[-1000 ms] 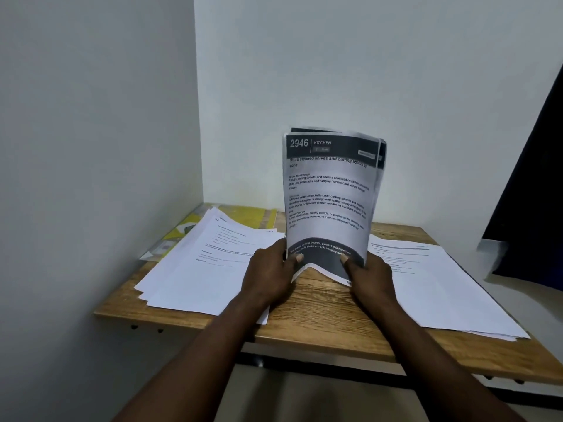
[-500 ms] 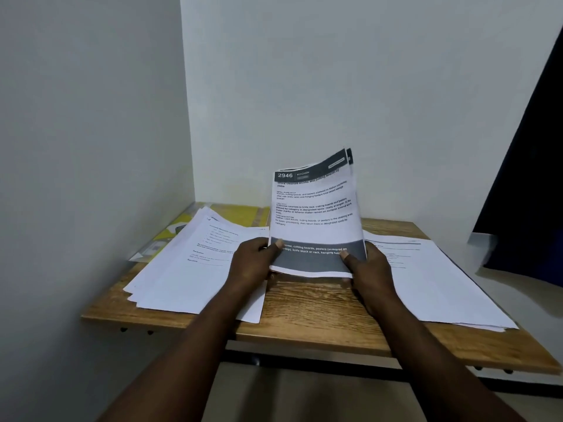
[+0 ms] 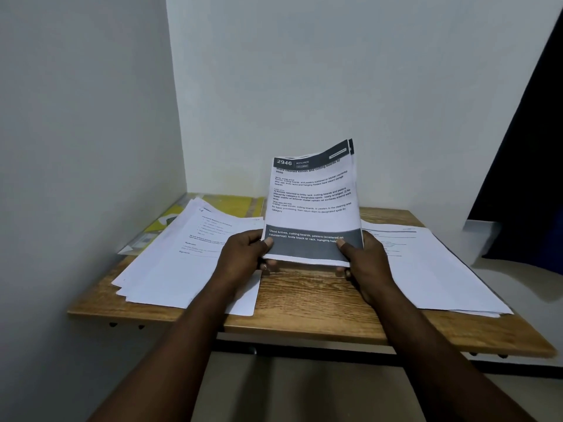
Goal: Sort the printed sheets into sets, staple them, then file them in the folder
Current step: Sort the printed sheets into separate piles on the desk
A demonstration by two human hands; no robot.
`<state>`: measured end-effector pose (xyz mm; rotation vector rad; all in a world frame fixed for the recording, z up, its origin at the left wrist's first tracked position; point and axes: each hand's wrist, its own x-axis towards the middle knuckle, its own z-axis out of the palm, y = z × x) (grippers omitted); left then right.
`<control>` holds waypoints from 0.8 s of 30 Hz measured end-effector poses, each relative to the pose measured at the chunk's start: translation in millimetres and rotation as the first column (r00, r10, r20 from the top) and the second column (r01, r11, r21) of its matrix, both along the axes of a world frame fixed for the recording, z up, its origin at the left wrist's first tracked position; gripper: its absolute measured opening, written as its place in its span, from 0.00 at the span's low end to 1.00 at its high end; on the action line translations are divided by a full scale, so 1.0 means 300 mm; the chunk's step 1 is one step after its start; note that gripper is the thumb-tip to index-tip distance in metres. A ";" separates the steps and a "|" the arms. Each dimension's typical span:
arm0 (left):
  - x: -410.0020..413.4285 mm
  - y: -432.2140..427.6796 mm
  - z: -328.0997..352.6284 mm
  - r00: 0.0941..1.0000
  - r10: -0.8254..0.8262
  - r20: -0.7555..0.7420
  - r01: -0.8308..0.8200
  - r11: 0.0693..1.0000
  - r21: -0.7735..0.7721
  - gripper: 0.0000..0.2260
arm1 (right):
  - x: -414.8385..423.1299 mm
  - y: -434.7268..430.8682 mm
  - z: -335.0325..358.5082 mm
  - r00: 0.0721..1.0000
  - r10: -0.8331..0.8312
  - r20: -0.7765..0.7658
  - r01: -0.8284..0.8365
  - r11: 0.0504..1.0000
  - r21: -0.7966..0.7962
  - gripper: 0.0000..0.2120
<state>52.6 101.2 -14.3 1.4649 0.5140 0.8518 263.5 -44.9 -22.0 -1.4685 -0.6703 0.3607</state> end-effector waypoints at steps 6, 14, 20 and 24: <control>0.003 -0.018 -0.007 1.000 0.030 -0.003 -0.029 0.996 0.083 0.13 | 0.009 0.002 -0.005 1.000 0.008 -0.029 -0.007 1.000 0.026 0.15; 0.016 -0.005 -0.019 0.996 0.084 0.005 -0.084 0.996 0.042 0.21 | 0.011 0.005 -0.010 0.999 0.038 -0.029 -0.036 0.998 0.047 0.15; 0.028 -0.002 -0.033 0.997 0.061 0.039 -0.062 0.998 0.024 0.20 | -0.003 -0.009 -0.001 0.999 0.039 -0.012 -0.038 0.997 0.071 0.15; 0.027 0.012 -0.046 0.999 0.047 0.010 -0.047 0.994 0.096 0.25 | -0.006 -0.008 -0.004 0.999 0.039 0.007 -0.039 0.996 0.081 0.15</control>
